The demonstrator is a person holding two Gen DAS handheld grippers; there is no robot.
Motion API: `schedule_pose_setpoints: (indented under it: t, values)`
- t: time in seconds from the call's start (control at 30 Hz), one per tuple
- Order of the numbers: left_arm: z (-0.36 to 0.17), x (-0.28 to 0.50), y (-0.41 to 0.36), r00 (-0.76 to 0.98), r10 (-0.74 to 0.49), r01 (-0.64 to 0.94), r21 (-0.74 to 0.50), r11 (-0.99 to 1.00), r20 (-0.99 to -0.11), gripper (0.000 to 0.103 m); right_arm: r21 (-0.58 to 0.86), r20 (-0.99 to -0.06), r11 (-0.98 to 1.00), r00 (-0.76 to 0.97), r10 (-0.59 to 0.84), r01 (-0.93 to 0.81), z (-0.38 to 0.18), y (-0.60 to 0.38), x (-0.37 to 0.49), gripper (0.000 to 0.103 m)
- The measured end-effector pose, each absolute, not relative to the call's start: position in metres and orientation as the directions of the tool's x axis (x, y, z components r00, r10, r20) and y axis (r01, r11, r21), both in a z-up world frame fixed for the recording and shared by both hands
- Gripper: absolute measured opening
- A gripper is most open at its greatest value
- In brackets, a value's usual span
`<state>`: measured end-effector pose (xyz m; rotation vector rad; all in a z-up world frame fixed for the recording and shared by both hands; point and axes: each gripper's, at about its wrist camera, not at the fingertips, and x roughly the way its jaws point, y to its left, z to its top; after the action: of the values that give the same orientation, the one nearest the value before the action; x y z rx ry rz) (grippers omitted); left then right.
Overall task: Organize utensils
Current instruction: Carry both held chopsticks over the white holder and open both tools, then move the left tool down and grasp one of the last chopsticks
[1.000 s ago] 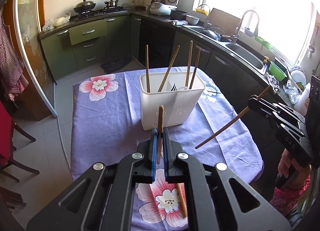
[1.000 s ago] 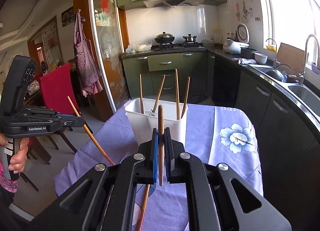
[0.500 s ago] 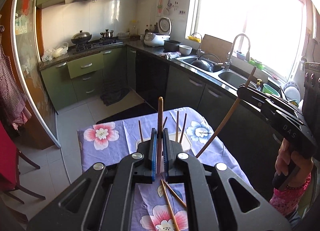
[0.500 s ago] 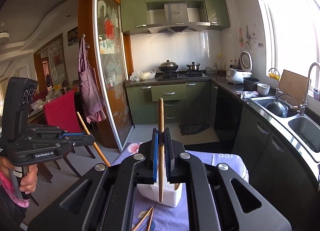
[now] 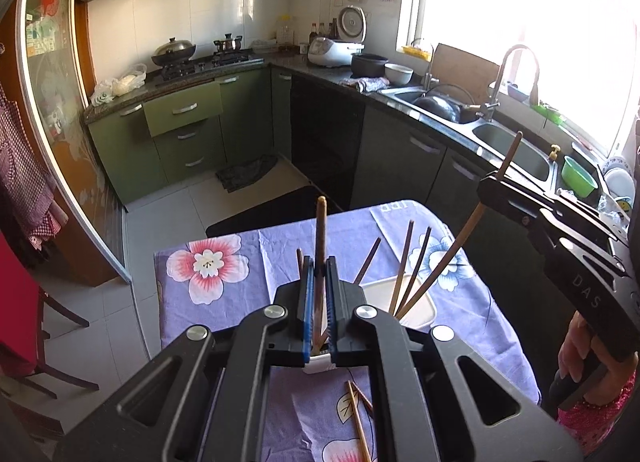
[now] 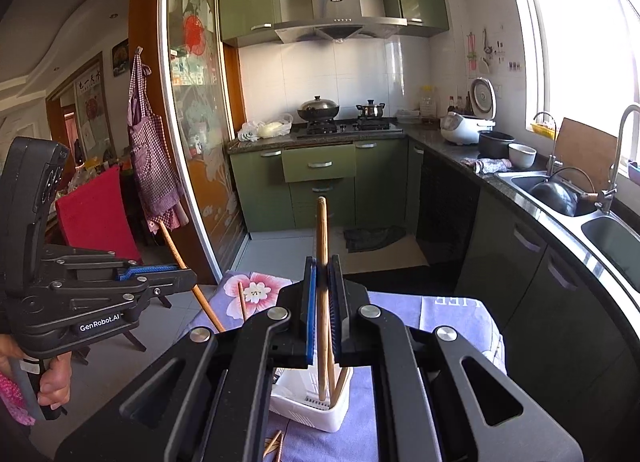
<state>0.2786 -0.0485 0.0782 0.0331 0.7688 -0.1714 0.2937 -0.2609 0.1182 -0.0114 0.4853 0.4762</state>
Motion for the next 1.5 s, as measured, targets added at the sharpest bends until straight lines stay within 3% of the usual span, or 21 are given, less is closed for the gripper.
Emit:
schedule_pose_setpoints:
  t: [0.13,0.2,0.27,0.33,0.47,0.63,0.87,0.97,1.1,1.33,1.43,1.5]
  values:
    - [0.057,0.281,-0.049,0.672,-0.121,0.167,-0.010,0.986,-0.731,0.011,0.115,-0.479,0.888,0.758,0.443,-0.446,0.095,-0.263,0.299,0.010]
    - [0.055,0.280,-0.049,0.670,-0.118,0.167,-0.006,0.986,-0.733,0.025,0.115,-0.475,0.890,0.762,0.440,-0.441,0.095,-0.265,0.299,0.013]
    - [0.060,0.275,-0.049,0.678,-0.117,0.164,-0.005,0.986,-0.725,0.030,0.115,-0.462,0.889,0.769,0.443,-0.443,0.100,-0.268,0.293,0.013]
    - [0.068,0.268,-0.048,0.692,-0.124,0.164,-0.012,0.986,-0.711,0.031,0.113,-0.440,0.887,0.778,0.449,-0.448,0.107,-0.272,0.280,0.013]
    - [0.071,0.241,-0.052,0.691,-0.154,0.188,-0.030,0.982,-0.706,0.036,0.103,-0.391,0.879,0.794,0.466,-0.465,0.114,-0.286,0.236,0.025]
    - [0.018,0.213,-0.063,0.592,-0.172,0.206,-0.059,0.977,-0.787,0.041,0.095,-0.398,0.891,0.804,0.443,-0.444,0.080,-0.314,0.179,0.030]
    - [-0.101,0.209,-0.082,0.363,-0.179,0.191,-0.115,0.975,-0.915,0.040,0.154,-0.500,0.929,0.784,0.367,-0.337,-0.005,-0.361,0.138,0.034]
    - [-0.130,0.214,-0.086,0.331,-0.162,0.164,-0.113,0.980,-0.930,0.034,0.191,-0.538,0.937,0.767,0.350,-0.294,-0.032,-0.381,0.131,0.038]
    - [-0.150,0.225,-0.089,0.316,-0.121,0.129,-0.084,0.988,-0.941,0.022,0.232,-0.561,0.939,0.753,0.344,-0.255,-0.052,-0.403,0.126,0.038]
    - [-0.164,0.231,-0.102,0.298,-0.100,0.134,-0.062,0.989,-0.949,0.022,0.264,-0.575,0.935,0.739,0.351,-0.239,-0.063,-0.411,0.131,0.042]
    - [-0.164,0.230,-0.105,0.313,-0.069,0.139,-0.026,0.990,-0.947,0.009,0.266,-0.586,0.933,0.728,0.357,-0.243,-0.066,-0.405,0.135,0.042]
    - [-0.164,0.232,-0.104,0.311,-0.076,0.137,-0.034,0.990,-0.947,0.007,0.264,-0.597,0.931,0.715,0.364,-0.253,-0.069,-0.398,0.138,0.042]
